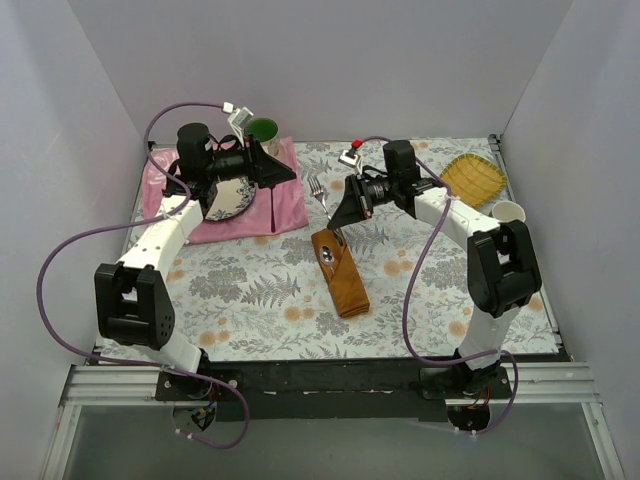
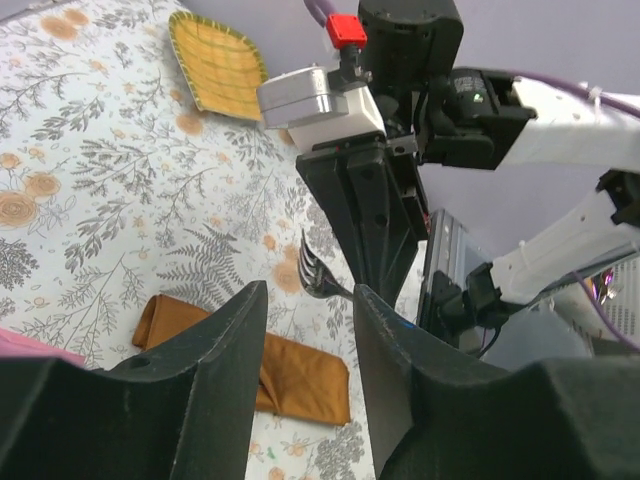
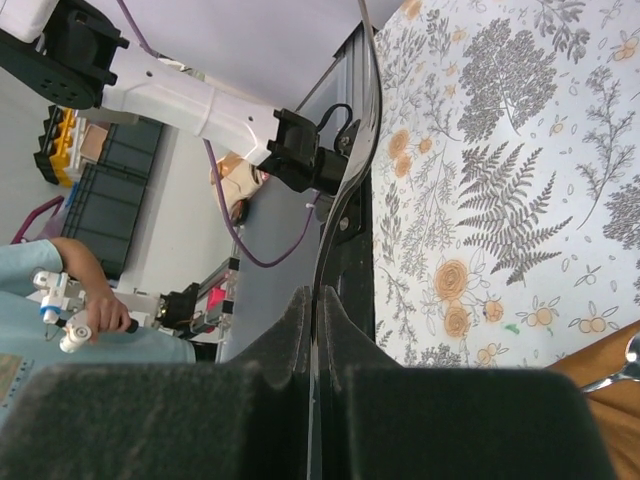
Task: Fold the napkin into a case and place the utensils inside
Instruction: Pass from the right arm to the left
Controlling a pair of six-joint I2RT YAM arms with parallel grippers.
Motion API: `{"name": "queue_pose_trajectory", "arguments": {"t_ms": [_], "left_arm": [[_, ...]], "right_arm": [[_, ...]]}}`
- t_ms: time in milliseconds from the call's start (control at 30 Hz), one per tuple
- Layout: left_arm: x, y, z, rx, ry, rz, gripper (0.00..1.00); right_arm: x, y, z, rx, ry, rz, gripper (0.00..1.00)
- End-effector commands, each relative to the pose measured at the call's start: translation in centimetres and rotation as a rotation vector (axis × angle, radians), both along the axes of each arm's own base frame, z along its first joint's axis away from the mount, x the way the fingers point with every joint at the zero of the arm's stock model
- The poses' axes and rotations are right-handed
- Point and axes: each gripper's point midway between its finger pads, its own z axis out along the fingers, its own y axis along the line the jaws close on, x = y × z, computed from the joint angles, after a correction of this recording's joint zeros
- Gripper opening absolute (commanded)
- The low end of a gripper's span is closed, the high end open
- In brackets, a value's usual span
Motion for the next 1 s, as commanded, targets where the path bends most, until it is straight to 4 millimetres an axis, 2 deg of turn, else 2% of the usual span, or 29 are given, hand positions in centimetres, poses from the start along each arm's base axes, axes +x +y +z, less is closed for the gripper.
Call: {"name": "queue_pose_trajectory", "arguments": {"t_ms": [0,167,333,500,600,967], "left_arm": [[-1.6,-0.7,-0.1,0.055,-0.088,-0.088,0.38],[-1.3,-1.7,-0.9,0.094,-0.099,-0.12,0.37],[-2.2,-2.3,-1.2,0.084,-0.086,-0.177,0.36],[-3.3,-2.5,-0.8,0.069,-0.099,-0.224,0.42],[-3.6,-2.8,-0.9,0.062,-0.086,-0.239,0.42],[-2.7,-3.7,-1.2,0.069,-0.093,-0.228,0.35]], "right_arm": [[-2.2,-0.5,1.8,0.032,-0.062,0.042,0.01],[-3.4,-0.3,1.9,0.035,-0.069,0.067,0.01],[-3.7,-0.3,1.8,0.032,-0.066,0.065,0.01],[-3.9,-0.3,1.7,0.033,-0.064,0.071,0.01],[-3.8,-0.3,1.8,0.036,-0.067,0.072,0.01],[-4.2,0.0,2.0,0.04,-0.075,0.088,0.01]]}}
